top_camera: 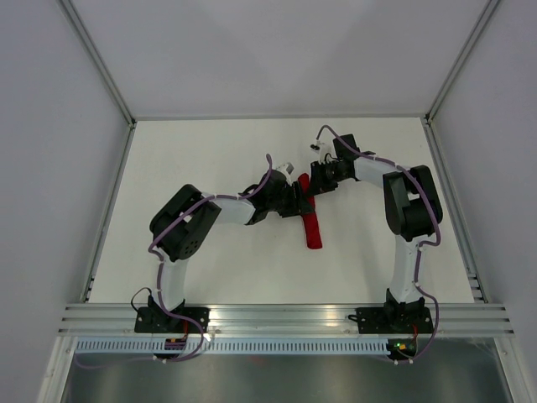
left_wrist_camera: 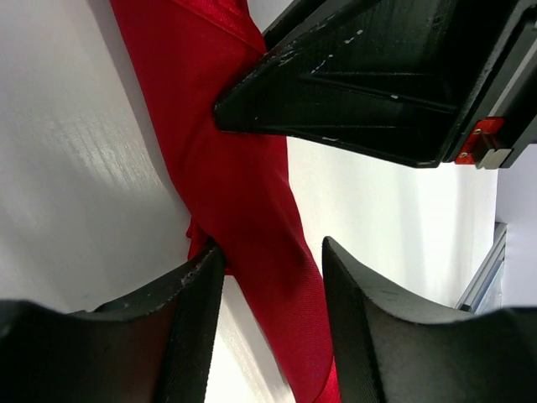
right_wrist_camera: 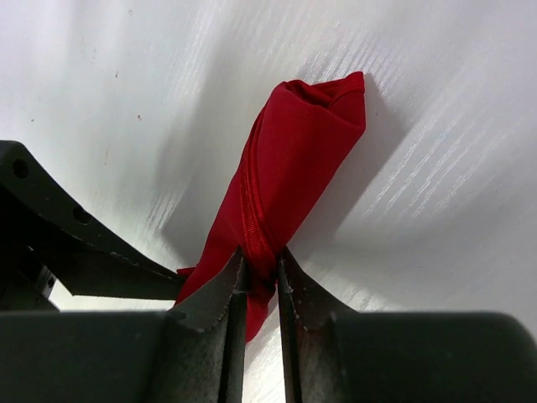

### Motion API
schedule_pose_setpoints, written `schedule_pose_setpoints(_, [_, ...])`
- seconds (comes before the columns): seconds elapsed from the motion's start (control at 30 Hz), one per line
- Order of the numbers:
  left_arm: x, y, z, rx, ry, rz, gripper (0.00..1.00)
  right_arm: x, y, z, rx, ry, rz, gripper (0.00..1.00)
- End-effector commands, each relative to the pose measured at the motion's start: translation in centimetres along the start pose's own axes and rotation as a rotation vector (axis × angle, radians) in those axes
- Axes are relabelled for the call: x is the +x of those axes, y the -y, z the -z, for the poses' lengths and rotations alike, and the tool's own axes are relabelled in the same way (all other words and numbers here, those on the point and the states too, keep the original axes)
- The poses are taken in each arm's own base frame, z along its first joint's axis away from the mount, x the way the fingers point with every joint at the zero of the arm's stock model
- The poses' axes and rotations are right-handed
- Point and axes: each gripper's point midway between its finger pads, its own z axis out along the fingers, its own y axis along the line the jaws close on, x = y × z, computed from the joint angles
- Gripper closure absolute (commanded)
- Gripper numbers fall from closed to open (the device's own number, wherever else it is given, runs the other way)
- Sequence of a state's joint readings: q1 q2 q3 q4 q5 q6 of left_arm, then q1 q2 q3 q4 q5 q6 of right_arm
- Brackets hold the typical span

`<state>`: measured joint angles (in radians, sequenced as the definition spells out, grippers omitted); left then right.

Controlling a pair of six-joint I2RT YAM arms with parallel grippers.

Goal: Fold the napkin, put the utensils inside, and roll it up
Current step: Roll the napkin with the utensil

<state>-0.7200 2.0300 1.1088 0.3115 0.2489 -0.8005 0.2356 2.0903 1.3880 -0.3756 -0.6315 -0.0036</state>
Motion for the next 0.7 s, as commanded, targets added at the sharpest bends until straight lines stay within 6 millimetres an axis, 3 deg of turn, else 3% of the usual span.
schedule_pose_setpoints(0.0, [-0.6, 0.0, 0.9, -0.012, 0.02, 0.0, 0.43, 0.2, 2.5, 0.6, 0.159, 0.001, 0.053, 0.83])
schedule_pose_setpoints(0.23, [-1.2, -0.2, 1.8, -0.037, 0.043, -0.009, 0.37, -0.5, 2.9, 1.3, 0.208, 0.028, 0.065, 0.83])
schedule_pose_setpoints(0.67, [-1.9, -0.4, 2.8, -0.067, 0.071, -0.025, 0.37, -1.3, 2.1, 2.0, 0.197, 0.055, 0.067, 0.82])
